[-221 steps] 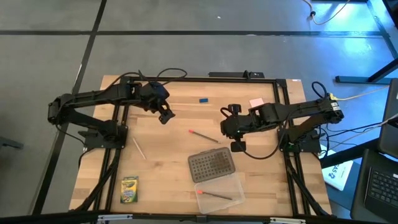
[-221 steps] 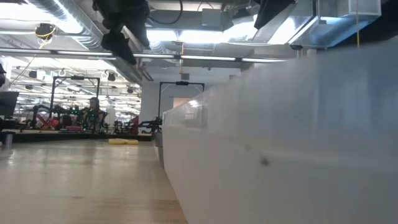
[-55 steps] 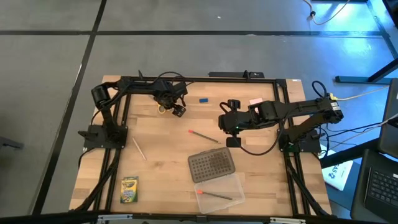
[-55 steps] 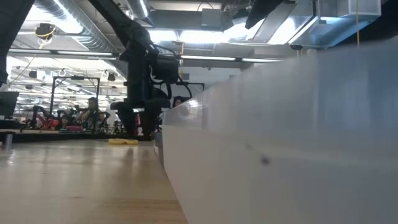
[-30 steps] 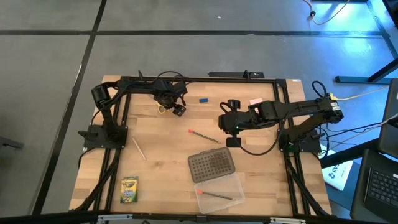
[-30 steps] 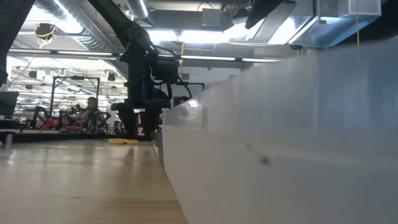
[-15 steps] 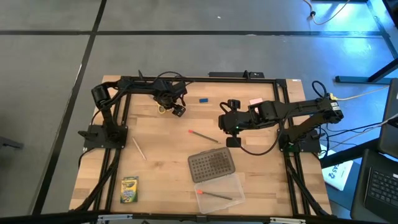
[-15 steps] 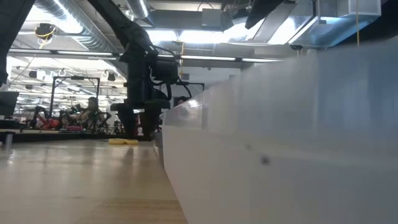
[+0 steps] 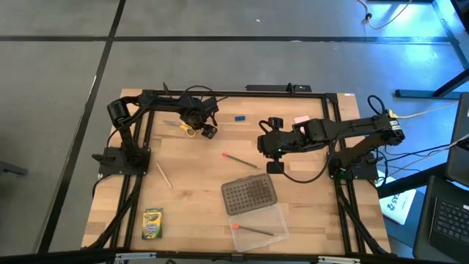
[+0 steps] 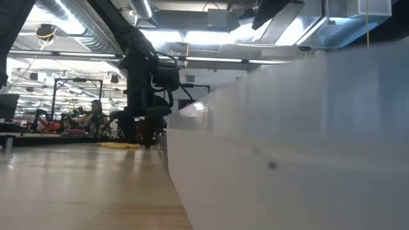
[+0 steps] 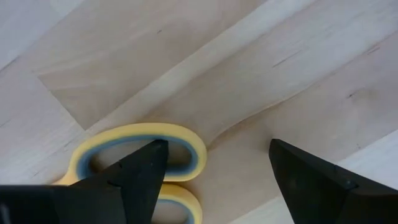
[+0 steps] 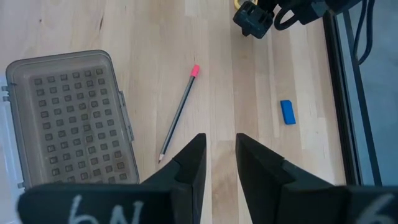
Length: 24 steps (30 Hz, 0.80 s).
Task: Pack school essentials
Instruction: Put the yellow scissors into the supply box
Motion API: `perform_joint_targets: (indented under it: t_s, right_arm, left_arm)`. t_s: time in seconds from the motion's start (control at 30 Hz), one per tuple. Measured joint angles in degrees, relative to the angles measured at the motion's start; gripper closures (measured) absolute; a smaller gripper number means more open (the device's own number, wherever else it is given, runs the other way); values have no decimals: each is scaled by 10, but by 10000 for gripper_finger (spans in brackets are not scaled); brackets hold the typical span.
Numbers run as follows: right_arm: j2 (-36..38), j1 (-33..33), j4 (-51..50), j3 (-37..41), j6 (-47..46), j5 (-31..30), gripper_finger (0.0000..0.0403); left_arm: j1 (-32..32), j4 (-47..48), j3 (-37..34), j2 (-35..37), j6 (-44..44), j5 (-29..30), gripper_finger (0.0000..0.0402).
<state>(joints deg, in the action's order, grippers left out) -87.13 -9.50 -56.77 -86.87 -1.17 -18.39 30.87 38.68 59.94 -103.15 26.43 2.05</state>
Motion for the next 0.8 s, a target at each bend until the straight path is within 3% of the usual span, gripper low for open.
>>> perform_joint_targets:
  t_s: [0.8]
  right_arm:
    - [0, 0, 0, 0, 1, 0, 313]
  left_arm:
    - [-1, -2, -30, 3, 1, 34, 336]
